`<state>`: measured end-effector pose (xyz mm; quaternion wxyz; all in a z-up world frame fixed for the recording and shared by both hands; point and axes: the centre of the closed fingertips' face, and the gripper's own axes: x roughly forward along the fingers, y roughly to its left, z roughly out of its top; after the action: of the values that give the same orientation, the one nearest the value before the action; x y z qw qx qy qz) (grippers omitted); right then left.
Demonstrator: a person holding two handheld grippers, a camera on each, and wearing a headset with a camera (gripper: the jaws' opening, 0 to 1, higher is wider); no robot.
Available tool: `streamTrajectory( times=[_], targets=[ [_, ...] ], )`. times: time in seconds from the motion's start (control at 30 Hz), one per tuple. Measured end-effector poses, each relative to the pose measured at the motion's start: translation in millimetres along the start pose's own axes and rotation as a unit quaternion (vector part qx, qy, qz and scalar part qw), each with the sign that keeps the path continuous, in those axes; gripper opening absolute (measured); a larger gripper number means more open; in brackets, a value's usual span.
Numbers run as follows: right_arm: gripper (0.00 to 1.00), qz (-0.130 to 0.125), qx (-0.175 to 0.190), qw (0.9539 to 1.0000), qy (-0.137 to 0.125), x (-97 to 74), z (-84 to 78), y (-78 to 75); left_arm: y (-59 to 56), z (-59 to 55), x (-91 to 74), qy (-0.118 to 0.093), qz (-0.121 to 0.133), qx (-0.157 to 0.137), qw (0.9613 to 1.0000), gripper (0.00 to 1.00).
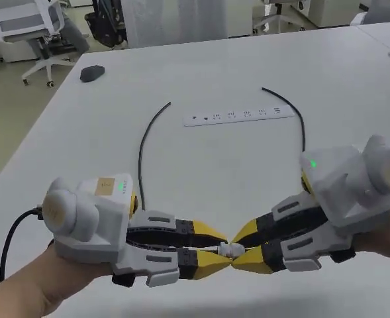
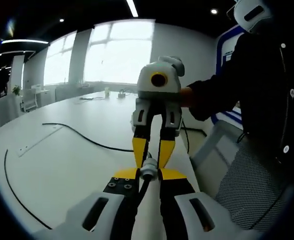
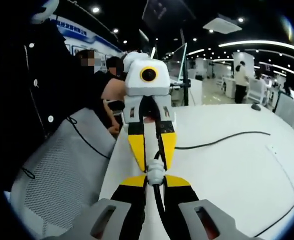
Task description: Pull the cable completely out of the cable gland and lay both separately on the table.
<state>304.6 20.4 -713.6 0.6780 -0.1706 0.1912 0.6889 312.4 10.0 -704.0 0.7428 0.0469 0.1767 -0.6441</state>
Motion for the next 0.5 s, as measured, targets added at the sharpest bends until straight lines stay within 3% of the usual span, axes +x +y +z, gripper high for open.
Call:
streamTrajectory(
  times=[0.1,0.17,0.27,0.43,0.5],
  targets=[
    [0.07,-0.010,-0.032,0.9994,0.004,-0.2,0.7,-0.9,2.3,0.4,0.0,-0.004,0.003,-0.025,0.9997,0.15],
    [0.07,-0.017,-0.055,0.9983,0.011,0.3,0.3,0.1,2.9,-0.2,0.5,-0.005,0.007,-0.067,0.9977,0.15],
    [0.07,-0.020,-0.063,0.9977,0.017,1.2,-1.2,0.2,3.9,-2.2,1.3,-0.004,0.008,-0.098,0.9951,0.15],
    [0.07,-0.028,-0.132,0.9904,0.030,2.3,-2.8,1.2,1.4,-4.5,1.5,-0.002,0.008,-0.123,0.9924,0.15],
    [0.08,-0.030,-0.141,0.9889,0.034,3.1,-3.3,3.0,1.5,-4.9,1.1,-0.004,0.009,-0.131,0.9913,0.15]
  ],
)
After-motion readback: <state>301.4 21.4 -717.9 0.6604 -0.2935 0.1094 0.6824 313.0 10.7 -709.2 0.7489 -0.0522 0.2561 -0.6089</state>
